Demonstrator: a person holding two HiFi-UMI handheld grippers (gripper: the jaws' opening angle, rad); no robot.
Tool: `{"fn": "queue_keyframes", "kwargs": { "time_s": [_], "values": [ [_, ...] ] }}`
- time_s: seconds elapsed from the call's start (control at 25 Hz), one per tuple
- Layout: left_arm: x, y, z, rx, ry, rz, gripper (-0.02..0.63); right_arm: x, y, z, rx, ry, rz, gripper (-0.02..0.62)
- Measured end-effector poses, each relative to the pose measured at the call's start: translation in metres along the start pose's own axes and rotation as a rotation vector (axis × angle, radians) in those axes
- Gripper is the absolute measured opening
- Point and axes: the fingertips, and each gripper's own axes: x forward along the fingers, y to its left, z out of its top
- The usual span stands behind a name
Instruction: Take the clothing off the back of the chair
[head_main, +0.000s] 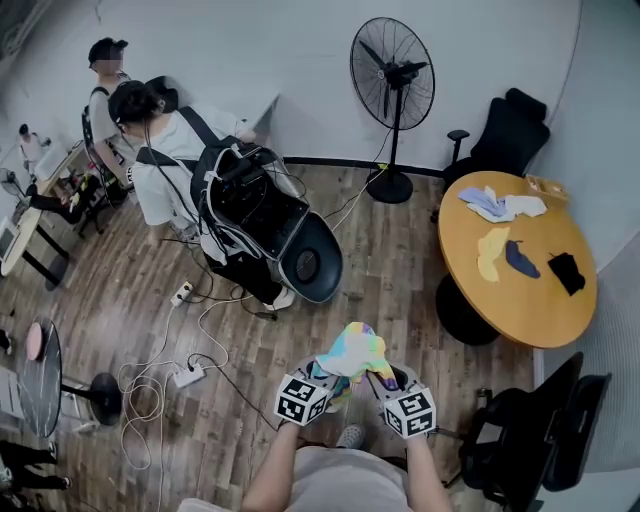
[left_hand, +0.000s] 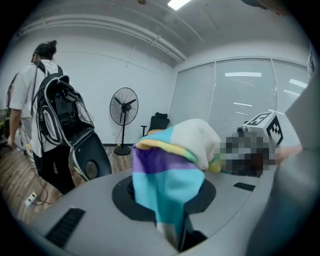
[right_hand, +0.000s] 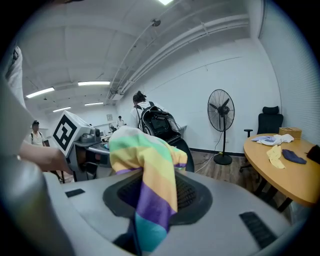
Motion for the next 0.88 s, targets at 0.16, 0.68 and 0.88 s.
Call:
{"fn": "queue_keyframes", "kwargs": {
  "time_s": [0.16, 0.68, 0.88],
  "values": [
    [-0.0004, 0.0008, -0.0001, 0.007, 0.004, -0.003, 0.095, 0.0000, 0.0008, 0.0006, 0.007, -0.005, -0.009, 0.130],
    [-0.0020, 0.0058, -0.0031, 0.028, 0.011, 0.011, 0.098, 0.0036, 0.0025, -0.0004, -0.008, -0.006, -0.021, 0.130],
    [-0.0057, 0.0068, -0.0055, 0.035, 0.014, 0.013, 0.100, 0.0037, 0.0060, -0.0022, -0.020, 0.000, -0.024, 0.132]
  ]
}}
